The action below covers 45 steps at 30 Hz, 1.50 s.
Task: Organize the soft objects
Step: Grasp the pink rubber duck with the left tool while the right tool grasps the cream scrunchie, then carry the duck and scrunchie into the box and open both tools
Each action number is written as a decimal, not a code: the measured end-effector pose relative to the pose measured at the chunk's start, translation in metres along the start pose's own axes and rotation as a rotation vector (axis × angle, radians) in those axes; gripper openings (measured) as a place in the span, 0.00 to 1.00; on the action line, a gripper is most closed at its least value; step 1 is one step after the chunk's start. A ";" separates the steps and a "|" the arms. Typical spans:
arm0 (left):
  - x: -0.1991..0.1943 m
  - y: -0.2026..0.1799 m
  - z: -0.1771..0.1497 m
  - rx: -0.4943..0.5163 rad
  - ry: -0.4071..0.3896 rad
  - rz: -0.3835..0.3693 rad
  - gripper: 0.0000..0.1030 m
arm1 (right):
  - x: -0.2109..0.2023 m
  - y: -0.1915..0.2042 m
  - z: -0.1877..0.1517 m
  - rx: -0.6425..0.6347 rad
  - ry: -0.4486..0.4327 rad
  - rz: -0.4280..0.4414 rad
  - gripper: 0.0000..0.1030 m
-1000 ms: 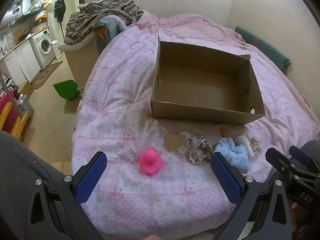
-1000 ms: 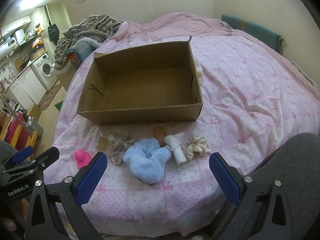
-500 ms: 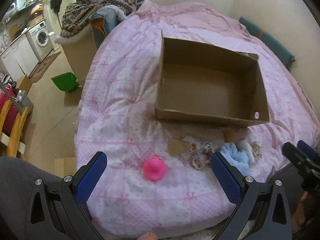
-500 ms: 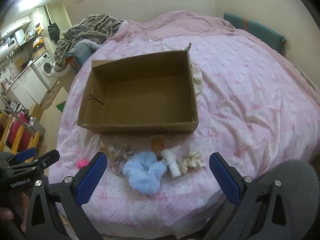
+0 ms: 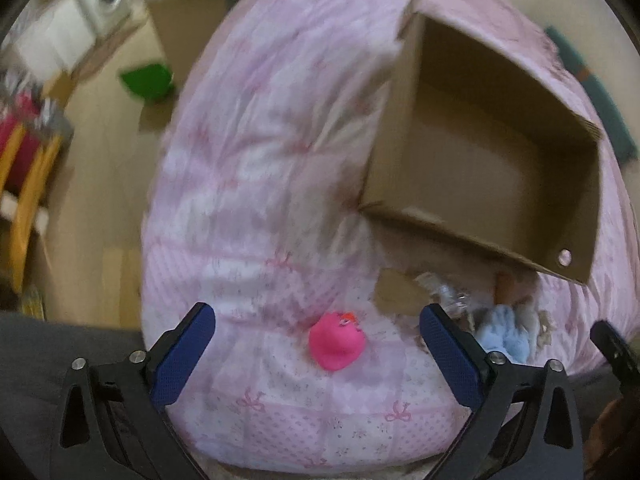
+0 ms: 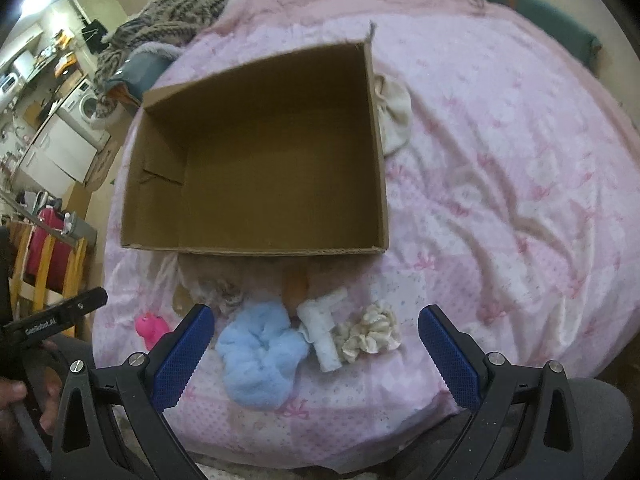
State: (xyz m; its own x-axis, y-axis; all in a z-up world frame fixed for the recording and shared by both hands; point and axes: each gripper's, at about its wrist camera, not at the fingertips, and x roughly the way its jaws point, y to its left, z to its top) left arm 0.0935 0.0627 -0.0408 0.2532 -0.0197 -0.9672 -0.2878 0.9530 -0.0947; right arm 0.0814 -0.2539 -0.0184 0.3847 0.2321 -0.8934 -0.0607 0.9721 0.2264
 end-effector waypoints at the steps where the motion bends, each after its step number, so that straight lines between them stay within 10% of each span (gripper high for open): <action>1: 0.009 0.003 0.000 -0.015 0.031 -0.007 0.88 | 0.004 -0.003 0.000 0.015 0.008 0.002 1.00; 13: 0.076 -0.008 -0.021 0.029 0.209 -0.041 0.59 | 0.033 -0.035 -0.003 0.206 0.113 0.107 1.00; 18: 0.085 -0.007 -0.028 0.028 0.230 -0.049 0.42 | 0.054 -0.059 -0.008 0.349 0.211 0.115 0.81; 29: 0.053 -0.018 -0.030 0.072 0.148 -0.050 0.41 | 0.089 -0.063 -0.015 0.365 0.286 0.019 0.32; 33: 0.035 -0.017 -0.025 0.065 0.129 -0.057 0.41 | 0.083 -0.054 -0.013 0.327 0.245 -0.014 0.15; 45: -0.014 0.007 -0.030 0.046 0.002 -0.046 0.41 | 0.010 -0.043 -0.013 0.295 0.010 0.016 0.15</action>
State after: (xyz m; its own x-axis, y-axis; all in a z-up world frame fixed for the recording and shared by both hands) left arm 0.0602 0.0607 -0.0353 0.2631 -0.0647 -0.9626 -0.2331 0.9639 -0.1285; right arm 0.0754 -0.2929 -0.0424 0.3771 0.2486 -0.8922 0.2043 0.9173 0.3419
